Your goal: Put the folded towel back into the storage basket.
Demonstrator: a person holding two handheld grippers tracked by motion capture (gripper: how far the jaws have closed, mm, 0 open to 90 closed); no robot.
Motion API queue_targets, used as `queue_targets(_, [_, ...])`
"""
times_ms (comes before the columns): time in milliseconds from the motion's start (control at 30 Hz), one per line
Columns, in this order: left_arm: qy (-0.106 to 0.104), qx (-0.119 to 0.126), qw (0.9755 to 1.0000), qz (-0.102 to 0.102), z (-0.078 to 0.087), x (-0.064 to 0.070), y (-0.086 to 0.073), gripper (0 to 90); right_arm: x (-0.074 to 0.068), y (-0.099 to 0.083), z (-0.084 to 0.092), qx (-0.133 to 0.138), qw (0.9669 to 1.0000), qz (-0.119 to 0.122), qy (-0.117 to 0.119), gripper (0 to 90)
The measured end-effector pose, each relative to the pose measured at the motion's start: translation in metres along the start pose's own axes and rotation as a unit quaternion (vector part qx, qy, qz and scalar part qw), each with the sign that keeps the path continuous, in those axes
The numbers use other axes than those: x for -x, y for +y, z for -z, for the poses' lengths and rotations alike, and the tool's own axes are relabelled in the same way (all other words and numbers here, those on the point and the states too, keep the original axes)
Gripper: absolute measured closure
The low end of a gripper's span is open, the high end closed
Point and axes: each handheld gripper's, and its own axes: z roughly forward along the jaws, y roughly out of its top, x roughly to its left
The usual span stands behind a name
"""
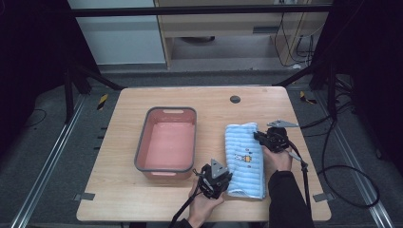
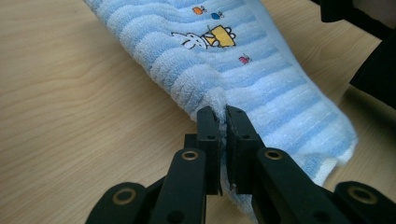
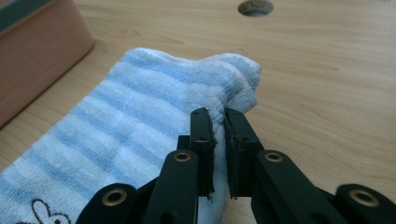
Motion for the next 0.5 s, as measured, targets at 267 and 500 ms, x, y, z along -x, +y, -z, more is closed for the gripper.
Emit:
queue_targets(267, [-0.004, 0.022, 0.9997, -0.004, 0.023, -0.006, 0.015, 85.2, -0.013, 0.019, 0.016, 0.023, 0.9996, 0.014, -0.004, 83.1])
queue_targets(500, [0.001, 0.032, 0.9994, -0.014, 0.04, -0.011, 0.027, 85.2, -0.024, 0.033, 0.027, 0.044, 0.9988, 0.022, -0.009, 83.1])
